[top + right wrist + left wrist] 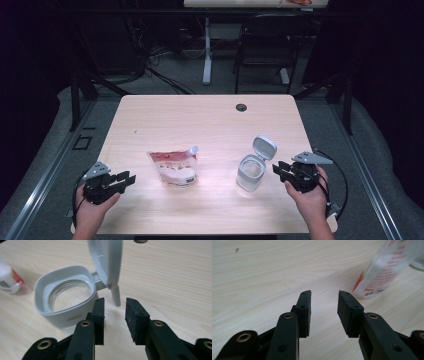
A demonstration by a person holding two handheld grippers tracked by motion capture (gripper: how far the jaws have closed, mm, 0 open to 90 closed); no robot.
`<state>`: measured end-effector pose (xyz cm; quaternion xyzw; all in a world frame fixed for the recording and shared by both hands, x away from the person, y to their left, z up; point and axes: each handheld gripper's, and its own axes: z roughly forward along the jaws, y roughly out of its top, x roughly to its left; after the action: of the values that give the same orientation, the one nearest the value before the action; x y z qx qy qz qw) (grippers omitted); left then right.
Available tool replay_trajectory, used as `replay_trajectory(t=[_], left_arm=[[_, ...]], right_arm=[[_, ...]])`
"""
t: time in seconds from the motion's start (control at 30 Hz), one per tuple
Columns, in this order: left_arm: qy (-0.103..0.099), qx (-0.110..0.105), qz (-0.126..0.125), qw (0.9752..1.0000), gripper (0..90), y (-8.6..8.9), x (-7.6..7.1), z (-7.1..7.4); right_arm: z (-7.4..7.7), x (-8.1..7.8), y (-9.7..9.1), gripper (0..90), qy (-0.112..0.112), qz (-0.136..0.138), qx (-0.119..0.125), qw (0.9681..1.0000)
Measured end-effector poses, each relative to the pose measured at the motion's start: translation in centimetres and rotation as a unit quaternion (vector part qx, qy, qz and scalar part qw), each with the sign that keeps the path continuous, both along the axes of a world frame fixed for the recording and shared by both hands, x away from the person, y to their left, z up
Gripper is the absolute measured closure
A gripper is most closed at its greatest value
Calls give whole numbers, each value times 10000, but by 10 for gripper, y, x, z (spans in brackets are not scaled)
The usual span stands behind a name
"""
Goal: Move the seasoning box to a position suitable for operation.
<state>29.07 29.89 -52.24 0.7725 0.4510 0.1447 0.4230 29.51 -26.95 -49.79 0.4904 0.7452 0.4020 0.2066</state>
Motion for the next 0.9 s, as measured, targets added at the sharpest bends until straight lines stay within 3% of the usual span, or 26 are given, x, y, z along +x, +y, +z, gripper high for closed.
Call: replay_trajectory(t=[0.07,0.2,0.5,0.6,0.9], left_arm=[[-9,-69,-72,9999,637,-2,0,7],[-2,-196,-172,9997,616,-7,-1,20],[-120,-221,-391,9989,563,-22,2,46],[-232,-234,-630,9975,564,-31,3,59],[-385,-132,-834,9957,587,-46,2,72]], right_arm=[[6,-4,2,692,-7,78,-120,9999],[16,-9,7,691,-43,257,-3,9997],[38,-15,22,672,-245,662,-121,9974],[41,-15,26,667,-259,735,-74,9969],[41,-15,33,673,-317,937,-79,9951]])
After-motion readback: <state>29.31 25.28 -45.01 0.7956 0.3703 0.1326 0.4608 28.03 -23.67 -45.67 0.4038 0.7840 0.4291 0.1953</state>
